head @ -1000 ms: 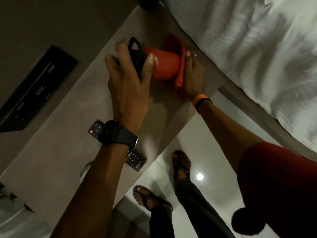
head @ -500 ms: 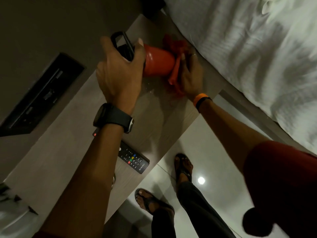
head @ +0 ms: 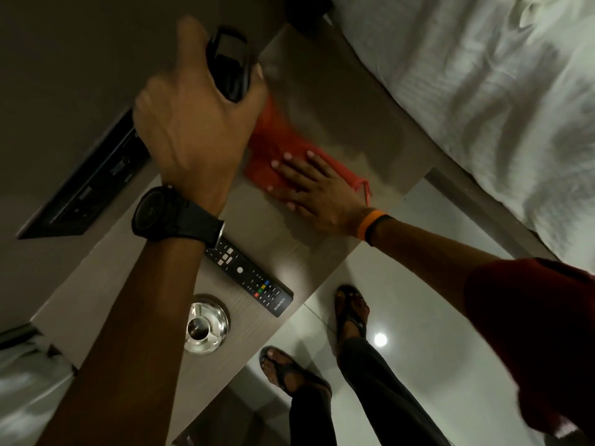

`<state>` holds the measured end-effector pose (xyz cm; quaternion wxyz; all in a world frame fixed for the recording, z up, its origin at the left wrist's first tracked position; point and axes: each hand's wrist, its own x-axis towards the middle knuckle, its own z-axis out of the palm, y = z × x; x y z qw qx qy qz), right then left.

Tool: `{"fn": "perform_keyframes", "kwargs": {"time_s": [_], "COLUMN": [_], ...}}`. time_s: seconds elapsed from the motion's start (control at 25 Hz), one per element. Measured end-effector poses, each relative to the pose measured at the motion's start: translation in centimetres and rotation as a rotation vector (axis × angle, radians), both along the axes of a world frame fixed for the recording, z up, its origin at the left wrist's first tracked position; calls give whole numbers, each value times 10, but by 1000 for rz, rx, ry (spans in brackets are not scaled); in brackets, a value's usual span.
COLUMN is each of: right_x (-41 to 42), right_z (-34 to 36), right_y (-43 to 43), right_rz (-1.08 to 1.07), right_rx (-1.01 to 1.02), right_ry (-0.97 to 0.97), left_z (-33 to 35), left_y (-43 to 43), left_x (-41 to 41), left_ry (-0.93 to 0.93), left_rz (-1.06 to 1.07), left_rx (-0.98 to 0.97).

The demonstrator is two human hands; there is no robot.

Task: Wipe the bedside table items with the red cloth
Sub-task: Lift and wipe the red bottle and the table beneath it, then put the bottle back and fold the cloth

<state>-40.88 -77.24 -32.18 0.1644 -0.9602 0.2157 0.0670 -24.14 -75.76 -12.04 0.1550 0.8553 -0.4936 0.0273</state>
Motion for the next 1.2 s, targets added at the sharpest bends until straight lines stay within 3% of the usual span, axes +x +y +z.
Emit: {"fn": "perform_keyframes", "kwargs": {"time_s": [0.08, 0.2, 0.52, 0.6, 0.76, 0.88, 1.04, 1.2], "right_x": [-33, -74, -111, -123, -133, -123, -84, -36], "right_z": [5, 17, 46, 58, 81, 90, 96, 113], "right_y": [6, 16, 54, 65, 74, 84, 112, 145], "right_rz": [103, 71, -307, -544, -1220, -1259, -1339, -1353], "right_rx": [50, 147, 452, 713, 1501, 1898, 2084, 2098], "right_ry": [-5, -25, -107, -176, -552, -787, -911, -980], "left_z": [-3, -6, -1, 1, -1, -4, -28, -60], "left_y": [3, 3, 2, -1, 2, 17, 66, 165], "left_x": [-2, -11, -28, -27, -22, -19, -10, -10], "left_ry": [28, 49, 205, 204, 233, 295, 518, 1131], "left_rz": [-99, -256, -535, -575, -601, -611, -385, 101], "left_rx": [69, 111, 295, 338, 354, 290, 165, 94]}}
